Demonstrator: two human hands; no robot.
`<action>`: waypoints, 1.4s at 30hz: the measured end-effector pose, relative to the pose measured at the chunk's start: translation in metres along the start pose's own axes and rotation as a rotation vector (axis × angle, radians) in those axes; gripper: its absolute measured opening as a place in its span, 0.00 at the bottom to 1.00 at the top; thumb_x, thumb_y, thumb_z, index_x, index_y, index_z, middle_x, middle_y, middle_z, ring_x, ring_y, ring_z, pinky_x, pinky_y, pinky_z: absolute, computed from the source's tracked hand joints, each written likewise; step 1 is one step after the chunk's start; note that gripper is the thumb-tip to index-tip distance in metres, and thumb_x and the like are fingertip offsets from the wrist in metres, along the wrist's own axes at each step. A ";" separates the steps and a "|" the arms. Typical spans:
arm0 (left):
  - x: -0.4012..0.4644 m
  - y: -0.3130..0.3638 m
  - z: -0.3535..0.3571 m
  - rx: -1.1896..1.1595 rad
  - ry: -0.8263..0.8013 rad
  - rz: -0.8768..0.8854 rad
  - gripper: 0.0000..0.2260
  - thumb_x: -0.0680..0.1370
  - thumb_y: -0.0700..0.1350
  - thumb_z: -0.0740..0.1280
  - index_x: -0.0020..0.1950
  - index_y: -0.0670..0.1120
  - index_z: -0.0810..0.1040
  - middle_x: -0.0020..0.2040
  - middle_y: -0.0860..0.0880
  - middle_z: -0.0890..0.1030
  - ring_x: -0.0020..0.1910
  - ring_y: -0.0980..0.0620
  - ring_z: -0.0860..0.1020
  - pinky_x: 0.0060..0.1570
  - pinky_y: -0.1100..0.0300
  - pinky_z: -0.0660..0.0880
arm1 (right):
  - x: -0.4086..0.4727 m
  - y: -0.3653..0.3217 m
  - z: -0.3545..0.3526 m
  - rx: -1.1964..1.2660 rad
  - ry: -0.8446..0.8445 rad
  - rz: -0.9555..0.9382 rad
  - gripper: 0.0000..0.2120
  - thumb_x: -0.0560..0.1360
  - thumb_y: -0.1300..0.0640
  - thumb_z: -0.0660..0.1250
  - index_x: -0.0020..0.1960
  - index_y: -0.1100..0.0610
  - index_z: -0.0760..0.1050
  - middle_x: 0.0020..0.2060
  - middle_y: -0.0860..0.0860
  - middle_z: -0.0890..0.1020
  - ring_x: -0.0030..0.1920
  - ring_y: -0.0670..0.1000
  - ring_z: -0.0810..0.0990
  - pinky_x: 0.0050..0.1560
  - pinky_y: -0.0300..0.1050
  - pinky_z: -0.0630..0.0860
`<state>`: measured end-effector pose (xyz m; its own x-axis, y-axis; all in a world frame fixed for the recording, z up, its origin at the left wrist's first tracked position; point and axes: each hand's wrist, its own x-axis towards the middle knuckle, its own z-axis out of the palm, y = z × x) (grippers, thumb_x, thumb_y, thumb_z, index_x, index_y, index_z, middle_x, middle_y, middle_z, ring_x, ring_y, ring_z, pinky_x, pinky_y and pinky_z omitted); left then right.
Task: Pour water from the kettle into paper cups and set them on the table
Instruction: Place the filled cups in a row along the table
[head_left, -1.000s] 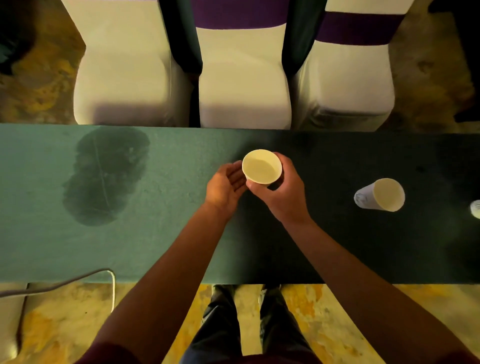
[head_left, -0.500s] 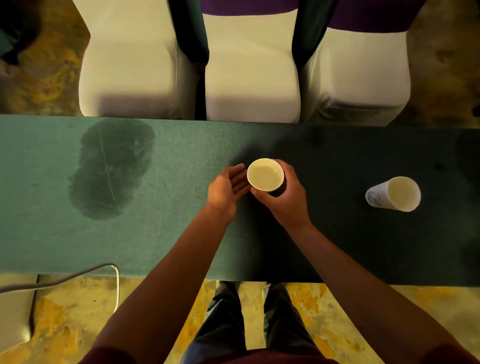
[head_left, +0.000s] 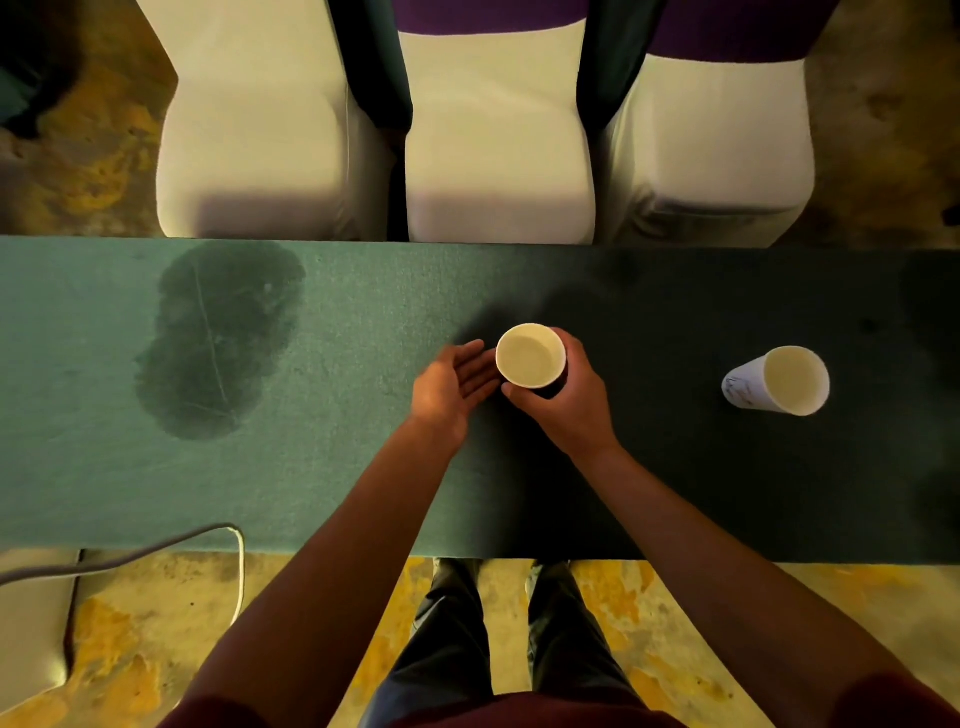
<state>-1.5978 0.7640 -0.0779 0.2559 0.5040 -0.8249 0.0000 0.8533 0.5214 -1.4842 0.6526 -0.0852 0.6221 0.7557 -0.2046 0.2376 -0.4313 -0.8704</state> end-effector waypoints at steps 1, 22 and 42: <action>-0.001 -0.001 -0.001 0.005 0.002 -0.001 0.16 0.82 0.43 0.58 0.64 0.38 0.77 0.54 0.41 0.84 0.54 0.43 0.83 0.57 0.50 0.79 | 0.000 0.000 0.000 -0.002 -0.005 0.004 0.35 0.66 0.56 0.84 0.69 0.54 0.72 0.60 0.43 0.80 0.58 0.37 0.78 0.59 0.32 0.73; -0.096 -0.012 -0.028 -0.211 0.083 0.133 0.13 0.83 0.45 0.55 0.56 0.42 0.78 0.51 0.42 0.82 0.50 0.45 0.81 0.49 0.54 0.76 | -0.072 -0.038 -0.115 0.139 -0.009 -0.095 0.32 0.75 0.61 0.77 0.76 0.58 0.68 0.71 0.52 0.76 0.72 0.47 0.74 0.72 0.49 0.73; -0.224 -0.096 0.160 0.046 -0.509 0.061 0.10 0.79 0.42 0.58 0.48 0.42 0.78 0.38 0.43 0.86 0.35 0.48 0.85 0.35 0.60 0.81 | -0.206 -0.024 -0.281 0.253 0.412 -0.154 0.21 0.76 0.61 0.70 0.69 0.58 0.75 0.63 0.48 0.82 0.65 0.44 0.81 0.64 0.39 0.77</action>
<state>-1.5009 0.5480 0.0921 0.6948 0.4140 -0.5882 0.0104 0.8119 0.5837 -1.4087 0.3687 0.1031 0.8491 0.5216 0.0838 0.1933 -0.1592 -0.9681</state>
